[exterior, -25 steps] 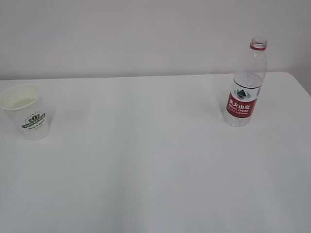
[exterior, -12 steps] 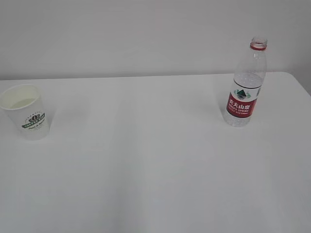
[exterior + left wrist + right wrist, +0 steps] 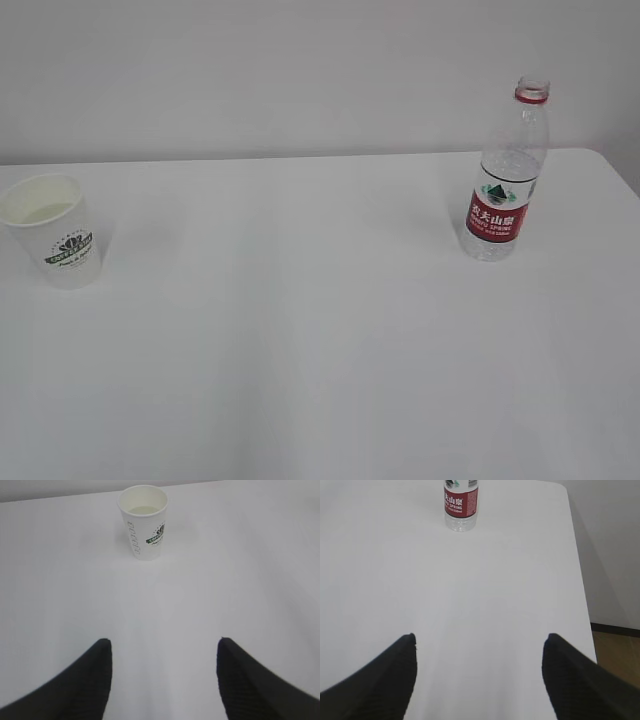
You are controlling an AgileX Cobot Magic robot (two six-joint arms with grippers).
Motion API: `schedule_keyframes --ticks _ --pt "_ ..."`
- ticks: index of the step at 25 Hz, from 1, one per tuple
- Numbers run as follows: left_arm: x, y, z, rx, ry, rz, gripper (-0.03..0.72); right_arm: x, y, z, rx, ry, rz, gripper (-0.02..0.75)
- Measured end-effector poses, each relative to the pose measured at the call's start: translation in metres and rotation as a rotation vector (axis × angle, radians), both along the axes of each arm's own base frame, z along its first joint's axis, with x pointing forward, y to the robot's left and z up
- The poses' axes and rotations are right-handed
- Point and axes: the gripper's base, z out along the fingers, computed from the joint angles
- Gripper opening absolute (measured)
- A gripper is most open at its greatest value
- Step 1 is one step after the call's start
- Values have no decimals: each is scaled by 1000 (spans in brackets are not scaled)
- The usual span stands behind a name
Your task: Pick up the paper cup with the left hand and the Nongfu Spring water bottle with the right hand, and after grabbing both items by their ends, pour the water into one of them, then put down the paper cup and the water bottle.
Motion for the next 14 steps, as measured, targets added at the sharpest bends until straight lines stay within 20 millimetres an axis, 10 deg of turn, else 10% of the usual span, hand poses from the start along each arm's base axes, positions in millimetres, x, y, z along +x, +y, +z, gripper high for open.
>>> schedule_keyframes --ticks 14 --pt "0 0 0 2 0 -1 470 0 0 0 0 -2 0 592"
